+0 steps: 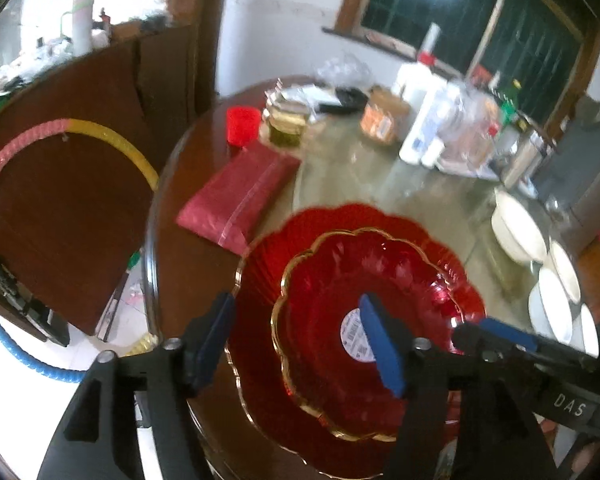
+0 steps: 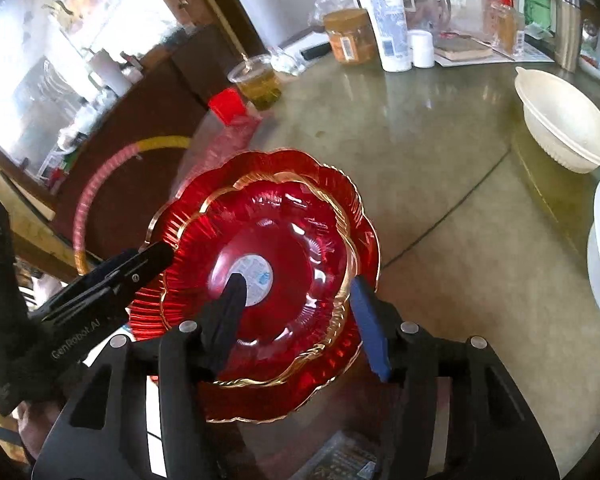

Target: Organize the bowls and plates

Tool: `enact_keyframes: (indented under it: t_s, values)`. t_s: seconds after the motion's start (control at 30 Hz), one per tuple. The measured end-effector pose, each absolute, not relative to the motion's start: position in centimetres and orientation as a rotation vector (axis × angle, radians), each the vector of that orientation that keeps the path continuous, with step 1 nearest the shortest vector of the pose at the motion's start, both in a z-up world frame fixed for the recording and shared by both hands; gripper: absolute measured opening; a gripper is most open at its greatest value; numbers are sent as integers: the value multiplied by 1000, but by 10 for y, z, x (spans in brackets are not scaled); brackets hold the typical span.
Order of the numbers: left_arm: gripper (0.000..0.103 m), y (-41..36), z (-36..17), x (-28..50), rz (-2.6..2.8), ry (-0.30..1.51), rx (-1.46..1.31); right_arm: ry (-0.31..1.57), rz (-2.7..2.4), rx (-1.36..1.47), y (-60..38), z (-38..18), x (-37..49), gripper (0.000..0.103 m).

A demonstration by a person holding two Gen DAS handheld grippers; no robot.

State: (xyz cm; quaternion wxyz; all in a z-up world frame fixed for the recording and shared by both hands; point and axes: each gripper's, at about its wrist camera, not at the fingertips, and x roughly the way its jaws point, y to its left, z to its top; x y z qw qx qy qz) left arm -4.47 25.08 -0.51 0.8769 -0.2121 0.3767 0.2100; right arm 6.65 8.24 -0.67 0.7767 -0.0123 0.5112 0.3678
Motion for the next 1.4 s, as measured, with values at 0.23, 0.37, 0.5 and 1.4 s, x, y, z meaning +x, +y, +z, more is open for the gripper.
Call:
enact_keyframes:
  t_s: [0.23,0.37,0.5,1.4]
  values:
    - [81,234,32,-51,438,593,-449,989,784,229,16,19,78,56]
    - [82,194,50,-28,332,563,-398,947,728,437,-49,23,84,63]
    - [82,142,52,7,193,611,-330,948,642,581,-110,17,88,67]
    - [81,15,-32,156,-7,976,-377,1029,341,810,-234,-38,149,72]
